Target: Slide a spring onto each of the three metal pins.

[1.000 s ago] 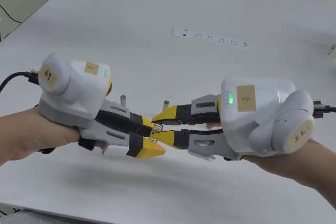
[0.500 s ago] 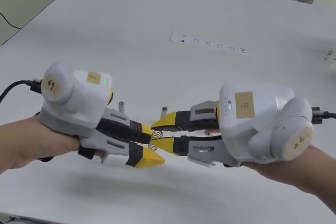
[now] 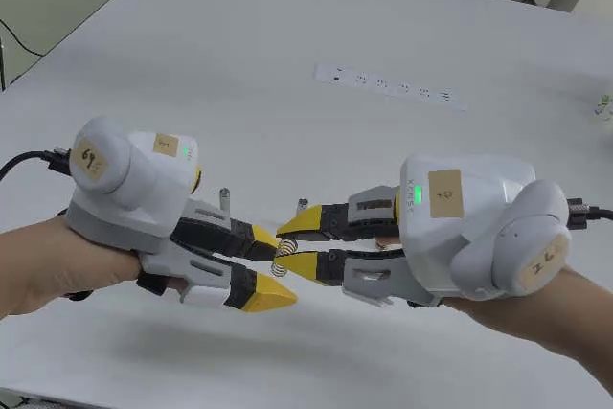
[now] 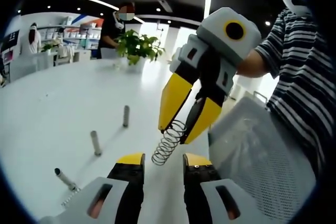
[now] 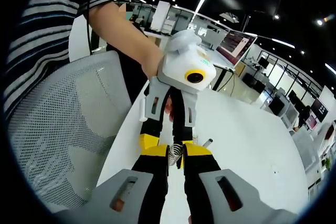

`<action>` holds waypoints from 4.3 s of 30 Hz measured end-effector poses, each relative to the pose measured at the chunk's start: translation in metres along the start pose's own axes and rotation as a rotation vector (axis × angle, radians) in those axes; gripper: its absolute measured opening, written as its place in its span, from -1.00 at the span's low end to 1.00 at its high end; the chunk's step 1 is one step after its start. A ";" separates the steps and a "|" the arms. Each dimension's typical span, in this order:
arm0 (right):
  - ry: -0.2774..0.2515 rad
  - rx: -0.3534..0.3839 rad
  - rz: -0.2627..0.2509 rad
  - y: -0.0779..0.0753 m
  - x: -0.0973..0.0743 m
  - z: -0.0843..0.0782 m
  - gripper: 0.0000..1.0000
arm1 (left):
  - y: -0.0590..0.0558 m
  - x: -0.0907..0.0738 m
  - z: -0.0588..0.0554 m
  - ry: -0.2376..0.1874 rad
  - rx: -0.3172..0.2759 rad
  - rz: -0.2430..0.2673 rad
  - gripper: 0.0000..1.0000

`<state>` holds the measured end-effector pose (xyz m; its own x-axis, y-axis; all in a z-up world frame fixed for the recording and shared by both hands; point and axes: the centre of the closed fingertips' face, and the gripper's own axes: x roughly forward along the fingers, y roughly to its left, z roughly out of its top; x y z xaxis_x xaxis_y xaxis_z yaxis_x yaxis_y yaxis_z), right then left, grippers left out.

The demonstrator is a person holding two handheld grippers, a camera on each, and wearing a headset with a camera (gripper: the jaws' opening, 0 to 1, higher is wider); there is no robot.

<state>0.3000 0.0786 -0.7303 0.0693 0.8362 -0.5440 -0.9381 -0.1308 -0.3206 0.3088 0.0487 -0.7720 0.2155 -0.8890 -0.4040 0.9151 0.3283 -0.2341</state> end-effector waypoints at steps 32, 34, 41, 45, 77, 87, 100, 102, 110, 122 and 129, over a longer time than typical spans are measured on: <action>0.029 0.013 -0.045 -0.012 -0.002 -0.011 -0.85 | 0.028 -0.042 -0.006 -0.070 -0.076 0.161 0.11; 0.033 0.014 -0.049 -0.013 -0.002 -0.013 -0.85 | 0.028 -0.045 -0.006 -0.074 -0.081 0.169 0.16; 0.044 0.022 -0.059 -0.016 -0.004 -0.018 -0.85 | 0.037 -0.060 -0.012 -0.093 -0.098 0.220 0.25; 0.049 0.024 -0.063 -0.017 -0.004 -0.020 -0.85 | 0.041 -0.069 -0.015 -0.107 -0.110 0.250 0.32; 0.087 0.064 -0.090 -0.031 -0.007 -0.037 -0.85 | 0.061 -0.105 -0.028 -0.175 -0.127 0.393 0.96; 0.105 0.080 -0.111 -0.049 -0.005 -0.042 -0.85 | 0.062 -0.107 -0.025 -0.192 -0.133 0.400 0.96; 0.102 0.191 -0.232 -0.083 -0.006 -0.054 -0.85 | 0.061 -0.112 -0.028 -0.198 -0.139 0.414 0.96; 0.095 0.209 -0.246 -0.088 -0.006 -0.054 -0.85 | 0.061 -0.112 -0.028 -0.199 -0.142 0.415 0.96; 0.092 0.245 -0.265 -0.098 -0.001 -0.056 -0.85 | 0.059 -0.112 -0.032 -0.195 -0.145 0.418 0.96; 0.086 0.295 -0.270 -0.103 0.009 -0.061 -0.85 | 0.060 -0.114 -0.035 -0.184 -0.155 0.424 0.96; 0.095 0.296 -0.263 -0.104 0.014 -0.063 -0.85 | 0.059 -0.113 -0.034 -0.182 -0.157 0.425 0.96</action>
<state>0.4199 0.0707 -0.7536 0.3377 0.7663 -0.5466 -0.9405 0.2514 -0.2286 0.3270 0.1794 -0.7706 0.6276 -0.7029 -0.3347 0.6738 0.7058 -0.2188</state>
